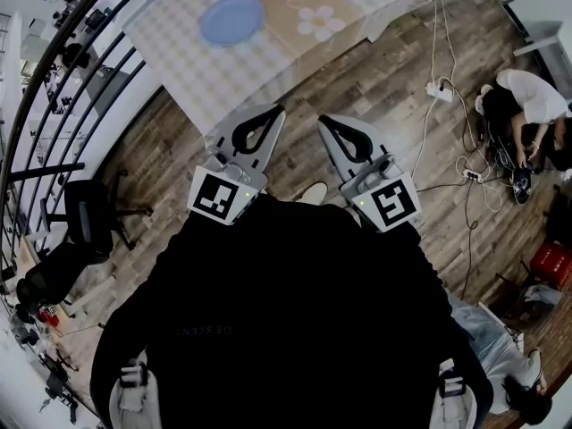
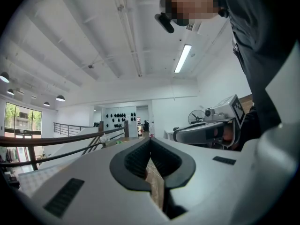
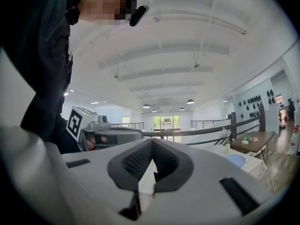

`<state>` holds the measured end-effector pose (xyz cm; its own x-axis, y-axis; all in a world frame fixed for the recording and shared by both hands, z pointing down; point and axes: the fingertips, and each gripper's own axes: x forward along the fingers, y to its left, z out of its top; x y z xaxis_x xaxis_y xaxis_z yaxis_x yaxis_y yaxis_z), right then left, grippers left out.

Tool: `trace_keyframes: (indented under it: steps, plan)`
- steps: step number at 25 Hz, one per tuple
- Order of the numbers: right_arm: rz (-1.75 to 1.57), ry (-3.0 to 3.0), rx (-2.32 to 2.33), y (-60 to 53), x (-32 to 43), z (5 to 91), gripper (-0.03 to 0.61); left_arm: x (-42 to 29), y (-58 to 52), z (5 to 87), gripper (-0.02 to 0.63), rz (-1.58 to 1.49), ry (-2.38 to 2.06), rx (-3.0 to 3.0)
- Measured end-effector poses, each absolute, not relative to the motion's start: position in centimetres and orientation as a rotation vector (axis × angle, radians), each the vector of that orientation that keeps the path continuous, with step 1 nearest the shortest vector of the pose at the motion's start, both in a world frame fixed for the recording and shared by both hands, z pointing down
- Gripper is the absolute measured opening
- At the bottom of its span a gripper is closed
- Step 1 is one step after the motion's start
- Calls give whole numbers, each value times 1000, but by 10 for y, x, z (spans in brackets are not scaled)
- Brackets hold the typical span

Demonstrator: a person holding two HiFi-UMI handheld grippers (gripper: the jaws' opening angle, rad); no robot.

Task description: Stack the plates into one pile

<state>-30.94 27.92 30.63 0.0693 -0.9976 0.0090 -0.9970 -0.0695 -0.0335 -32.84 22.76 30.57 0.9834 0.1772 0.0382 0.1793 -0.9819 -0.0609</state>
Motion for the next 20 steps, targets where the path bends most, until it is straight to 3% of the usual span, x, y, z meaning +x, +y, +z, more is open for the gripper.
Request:
trace_keyframes:
  steps: [12,20]
  plan:
    - [-2,2058,-2333,304,-241,302,3,-265,260,310,14,-14,-341,-3083]
    - [-41,2060,-2333,265,-168,316,5,-192,217,321,14,36,-298,-3122]
